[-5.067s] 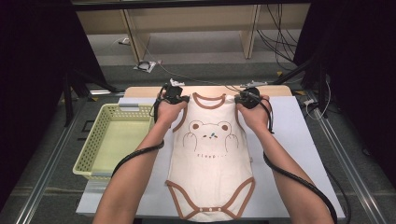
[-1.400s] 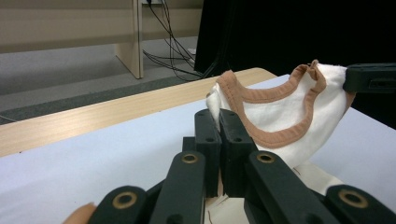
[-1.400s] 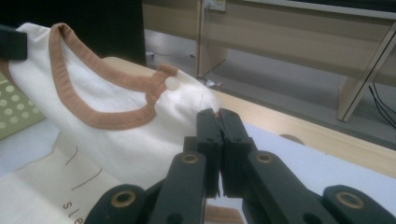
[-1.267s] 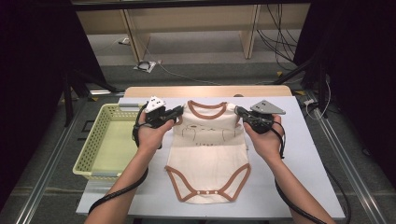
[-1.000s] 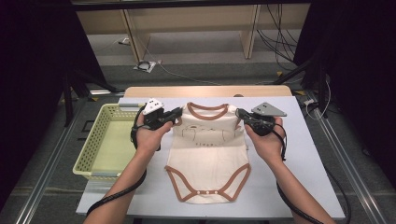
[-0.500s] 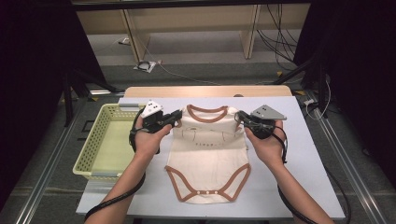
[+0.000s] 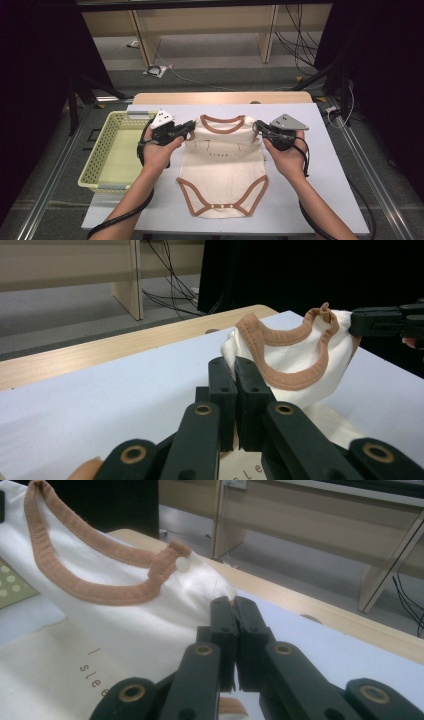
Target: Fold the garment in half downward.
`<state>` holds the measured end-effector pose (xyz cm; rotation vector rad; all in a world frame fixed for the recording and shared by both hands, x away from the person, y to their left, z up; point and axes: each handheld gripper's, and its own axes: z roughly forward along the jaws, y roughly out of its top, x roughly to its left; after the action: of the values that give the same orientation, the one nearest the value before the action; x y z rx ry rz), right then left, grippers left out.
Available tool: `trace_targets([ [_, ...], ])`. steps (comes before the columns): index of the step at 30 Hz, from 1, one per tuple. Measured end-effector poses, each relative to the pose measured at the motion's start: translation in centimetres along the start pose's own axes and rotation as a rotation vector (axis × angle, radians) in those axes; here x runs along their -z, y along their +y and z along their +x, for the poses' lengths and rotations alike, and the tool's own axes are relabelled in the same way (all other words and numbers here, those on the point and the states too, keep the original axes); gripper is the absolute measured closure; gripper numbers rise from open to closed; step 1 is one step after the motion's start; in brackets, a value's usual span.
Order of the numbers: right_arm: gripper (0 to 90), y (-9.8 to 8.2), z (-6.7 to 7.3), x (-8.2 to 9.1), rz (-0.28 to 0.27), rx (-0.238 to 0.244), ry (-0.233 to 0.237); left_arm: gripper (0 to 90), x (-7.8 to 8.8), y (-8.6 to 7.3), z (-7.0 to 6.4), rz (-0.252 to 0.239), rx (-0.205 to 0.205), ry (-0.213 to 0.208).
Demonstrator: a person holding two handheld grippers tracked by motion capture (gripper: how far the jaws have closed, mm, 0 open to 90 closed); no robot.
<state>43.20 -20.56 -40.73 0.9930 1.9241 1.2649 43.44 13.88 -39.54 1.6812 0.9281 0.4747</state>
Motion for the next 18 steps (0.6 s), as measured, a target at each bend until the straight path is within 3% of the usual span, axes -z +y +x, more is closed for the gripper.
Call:
trace_targets([
  [18,88.6,-0.35,0.40,0.60,0.008,0.014,0.012,87.1,0.73,-0.52,-0.42,0.015,-0.036,-0.003],
])
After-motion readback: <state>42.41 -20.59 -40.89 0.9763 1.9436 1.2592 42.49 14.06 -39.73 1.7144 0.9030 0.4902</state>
